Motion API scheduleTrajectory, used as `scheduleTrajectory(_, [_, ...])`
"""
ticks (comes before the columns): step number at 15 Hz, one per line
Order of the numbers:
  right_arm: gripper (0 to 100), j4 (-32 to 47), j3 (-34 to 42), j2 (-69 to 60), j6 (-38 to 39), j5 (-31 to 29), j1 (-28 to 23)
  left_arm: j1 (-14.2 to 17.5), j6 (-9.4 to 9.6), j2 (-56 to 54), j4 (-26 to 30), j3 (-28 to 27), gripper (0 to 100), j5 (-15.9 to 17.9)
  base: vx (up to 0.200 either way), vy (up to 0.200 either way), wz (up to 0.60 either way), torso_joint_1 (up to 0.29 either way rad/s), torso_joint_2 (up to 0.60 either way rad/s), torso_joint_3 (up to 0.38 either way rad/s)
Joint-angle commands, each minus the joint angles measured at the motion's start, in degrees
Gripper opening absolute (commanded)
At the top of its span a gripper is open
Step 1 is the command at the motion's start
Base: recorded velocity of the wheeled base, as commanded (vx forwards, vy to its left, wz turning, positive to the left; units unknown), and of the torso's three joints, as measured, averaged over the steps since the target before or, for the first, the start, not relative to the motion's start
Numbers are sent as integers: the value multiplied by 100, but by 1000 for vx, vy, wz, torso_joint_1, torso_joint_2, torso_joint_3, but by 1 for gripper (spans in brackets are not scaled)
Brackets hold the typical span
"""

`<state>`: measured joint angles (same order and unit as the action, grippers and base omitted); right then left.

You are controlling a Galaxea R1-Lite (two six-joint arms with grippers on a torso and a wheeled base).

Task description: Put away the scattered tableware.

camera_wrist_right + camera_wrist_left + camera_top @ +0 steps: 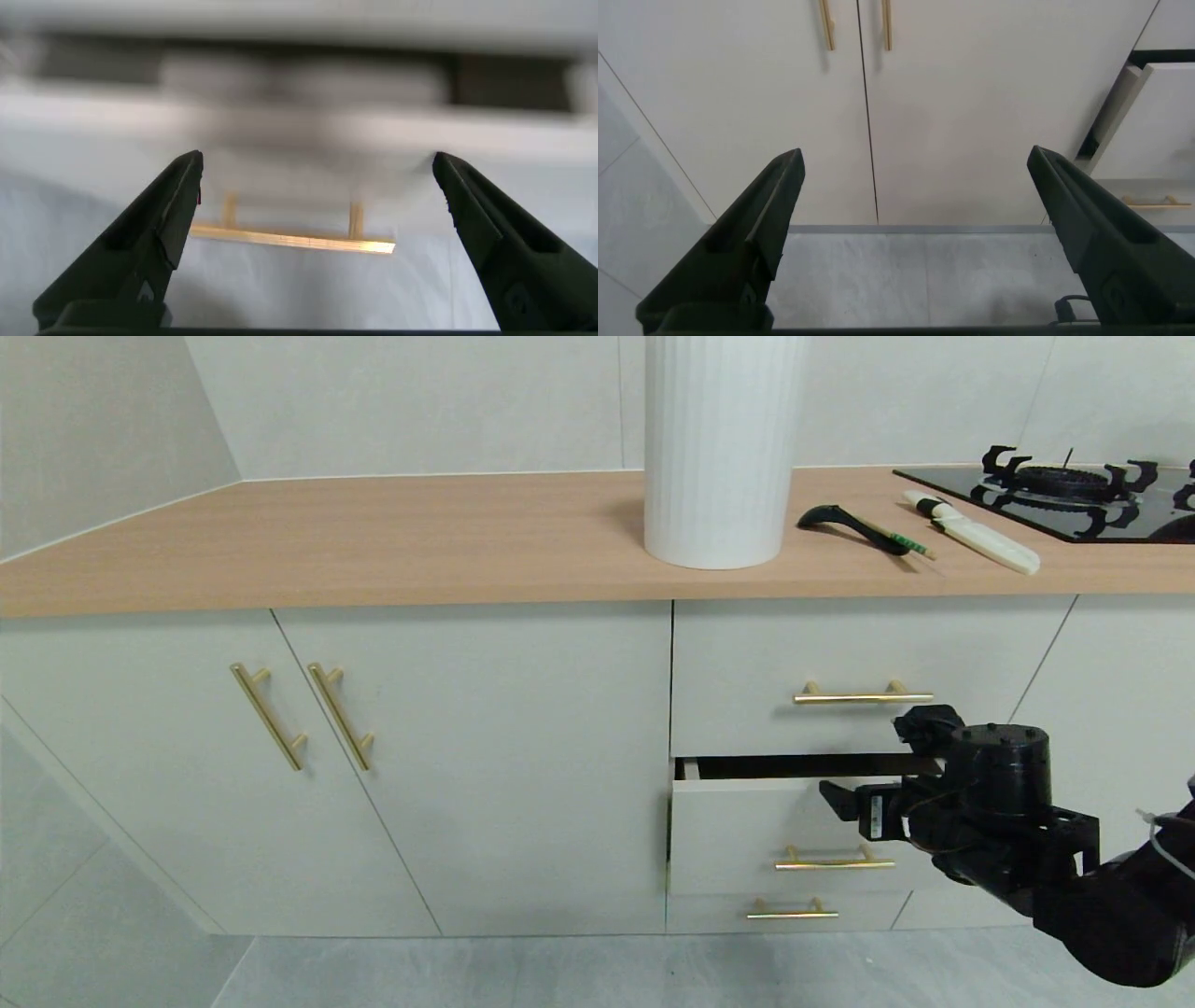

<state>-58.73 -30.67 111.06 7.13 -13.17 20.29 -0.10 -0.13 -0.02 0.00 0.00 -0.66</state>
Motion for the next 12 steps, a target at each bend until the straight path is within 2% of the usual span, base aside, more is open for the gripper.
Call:
scheduleTrajectory(1, [100, -15, -18, -242, 8, -19, 46, 1, -4, 2, 0, 0, 100, -4, 0, 0, 0, 0, 0, 0])
scheduleTrajectory(7, [100, -130, -299, 320, 157, -134, 63, 1, 5, 2, 0, 0, 100, -4, 0, 0, 0, 0, 0, 0])
scheduleTrajectory(9, [100, -657, -352, 716, 139, -406, 63, 1, -4, 2, 0, 0, 100, -4, 0, 0, 0, 0, 0, 0])
scheduleTrajectory(12, [100, -806, -431, 909, 139, -476, 63, 1, -4, 2, 0, 0, 100, -4, 0, 0, 0, 0, 0, 0])
